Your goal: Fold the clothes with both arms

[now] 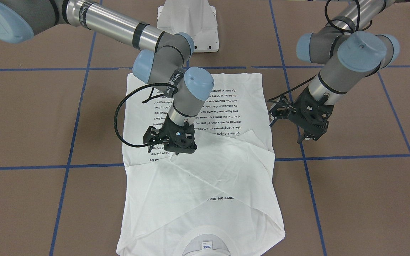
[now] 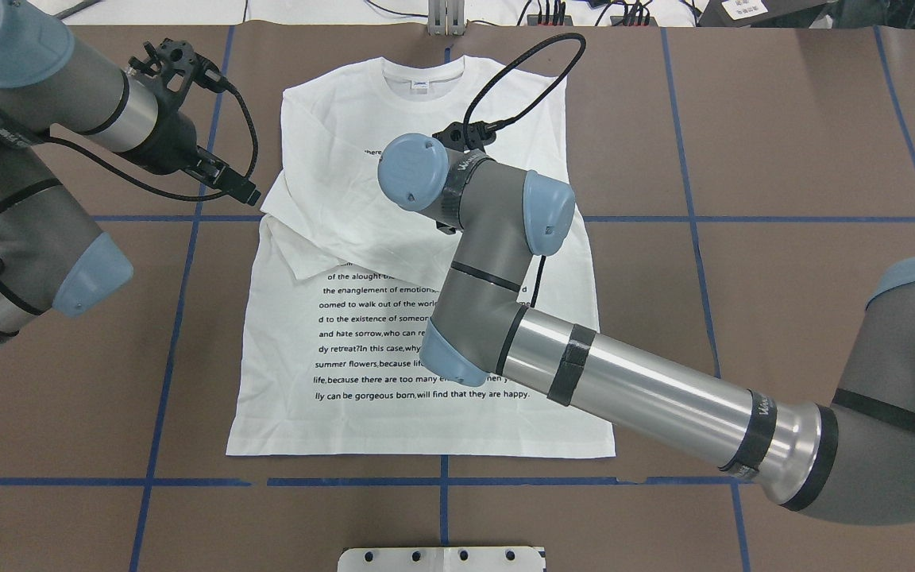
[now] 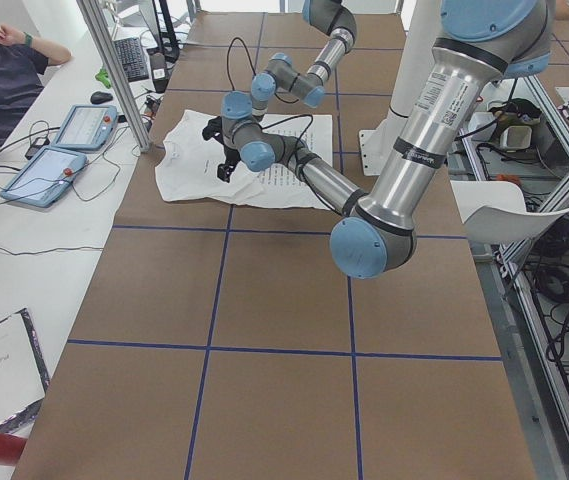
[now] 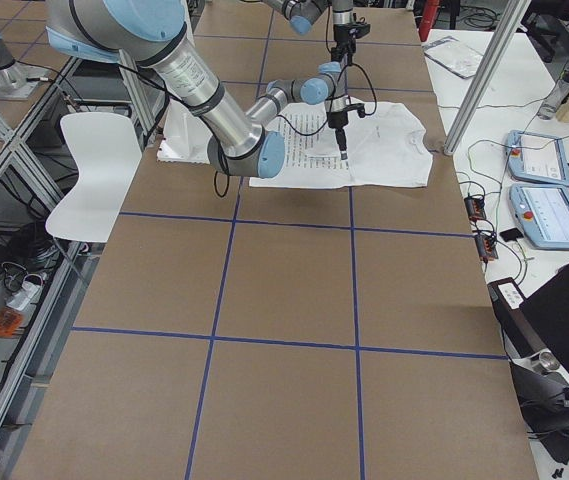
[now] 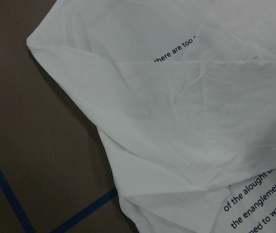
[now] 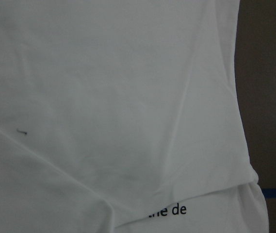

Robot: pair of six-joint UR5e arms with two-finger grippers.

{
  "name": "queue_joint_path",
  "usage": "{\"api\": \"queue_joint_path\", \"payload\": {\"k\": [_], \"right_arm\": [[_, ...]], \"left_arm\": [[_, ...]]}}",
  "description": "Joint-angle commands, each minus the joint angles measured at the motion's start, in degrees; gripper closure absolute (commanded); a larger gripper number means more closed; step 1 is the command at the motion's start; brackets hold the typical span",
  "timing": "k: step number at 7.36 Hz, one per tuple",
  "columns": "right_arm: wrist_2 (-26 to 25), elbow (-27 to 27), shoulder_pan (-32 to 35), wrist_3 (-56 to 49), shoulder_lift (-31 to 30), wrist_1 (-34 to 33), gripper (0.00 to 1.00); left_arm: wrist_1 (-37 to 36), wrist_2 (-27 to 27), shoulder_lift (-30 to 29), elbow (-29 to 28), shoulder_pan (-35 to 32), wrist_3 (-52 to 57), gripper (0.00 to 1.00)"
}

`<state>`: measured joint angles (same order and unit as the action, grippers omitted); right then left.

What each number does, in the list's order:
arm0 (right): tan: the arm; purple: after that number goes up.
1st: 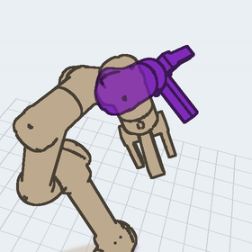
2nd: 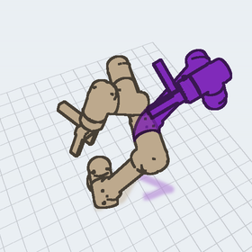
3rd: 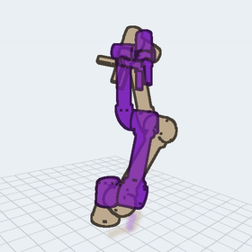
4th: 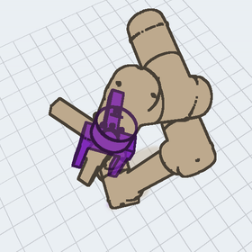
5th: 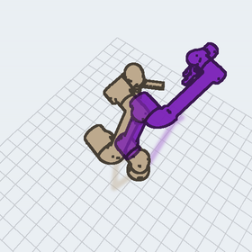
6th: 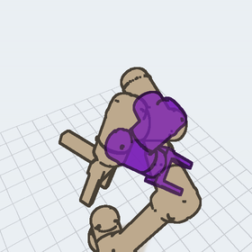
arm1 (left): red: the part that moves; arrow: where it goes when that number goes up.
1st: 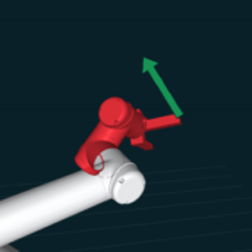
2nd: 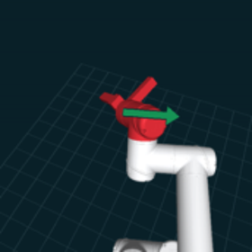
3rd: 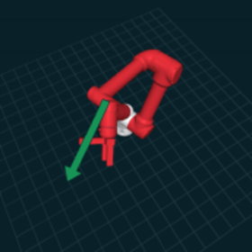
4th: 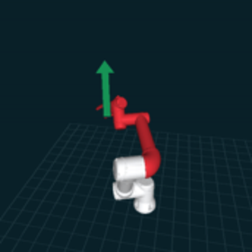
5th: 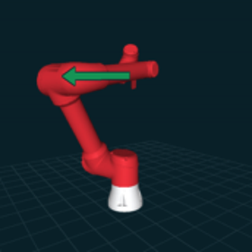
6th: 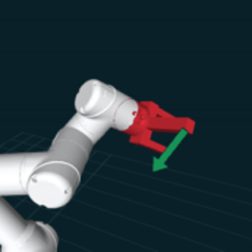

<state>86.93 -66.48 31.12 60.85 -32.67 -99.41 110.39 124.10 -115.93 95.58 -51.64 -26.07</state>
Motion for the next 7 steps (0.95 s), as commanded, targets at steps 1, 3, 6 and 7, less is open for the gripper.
{"api": "queue_joint_path", "payload": {"k": [1, 3, 6, 7], "right_arm": [[0.1, -0.3, 0.9, -1.7, 0.1, -2.4, 0.0], [0.3, -0.3, 1.3, -0.6, 0.1, 2.7, 0.0], [0.3, -0.1, 0.8, 6.1, -0.3, 4.1, 0.0], [0.3, -0.1, 0.2, 6.6, -1.1, 4.0, 0.0]], "left_arm": [[0.0, 0.0, 0.0, 0.0, 0.1, -0.4, 0.0], [0.0, 0.0, 0.0, 0.0, 0.1, -0.5, 0.0], [0.1, -0.1, 0.1, 0.2, 0.1, -0.4, 0.0], [0.0, 0.0, 0.1, 0.2, 0.1, -0.5, 0.0]]}}
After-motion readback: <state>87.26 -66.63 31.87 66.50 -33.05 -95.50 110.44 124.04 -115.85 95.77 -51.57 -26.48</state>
